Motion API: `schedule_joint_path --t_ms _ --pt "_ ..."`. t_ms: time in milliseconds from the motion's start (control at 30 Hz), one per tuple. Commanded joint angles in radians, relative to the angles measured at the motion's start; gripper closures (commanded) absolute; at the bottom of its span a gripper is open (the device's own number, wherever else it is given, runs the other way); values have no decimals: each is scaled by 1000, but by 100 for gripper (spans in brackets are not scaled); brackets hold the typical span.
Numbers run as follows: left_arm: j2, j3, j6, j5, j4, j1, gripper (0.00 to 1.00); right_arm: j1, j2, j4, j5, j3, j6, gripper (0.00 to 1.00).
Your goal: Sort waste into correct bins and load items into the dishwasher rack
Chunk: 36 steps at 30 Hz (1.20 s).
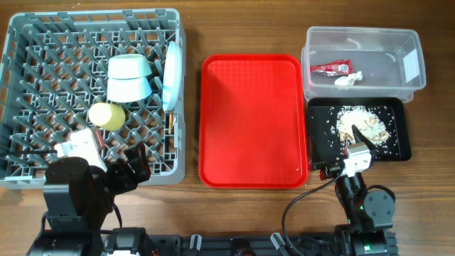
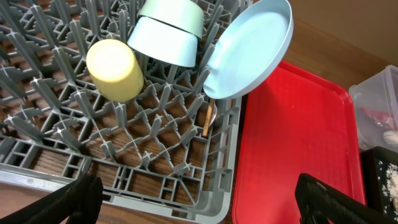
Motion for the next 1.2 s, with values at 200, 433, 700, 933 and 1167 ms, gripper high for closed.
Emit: schedule_joint_path --t_ms 200,433,700,933,1167 --pt "-7 -4 2 -6 2 -3 0 -5 -12 6 -20 -1 -15 0" --pt "-7 -4 2 -6 2 -3 0 -5 -12 6 -20 -1 -15 0" --pt "-7 -4 2 -6 2 -3 0 -5 -12 6 -20 -1 -16 0" --pt "-14 -4 3 -7 -7 -3 0 -5 -12 6 -20 -1 -15 0" --pt "-134 -137 13 -10 82 11 0 -5 -12 6 -20 -1 -15 0"
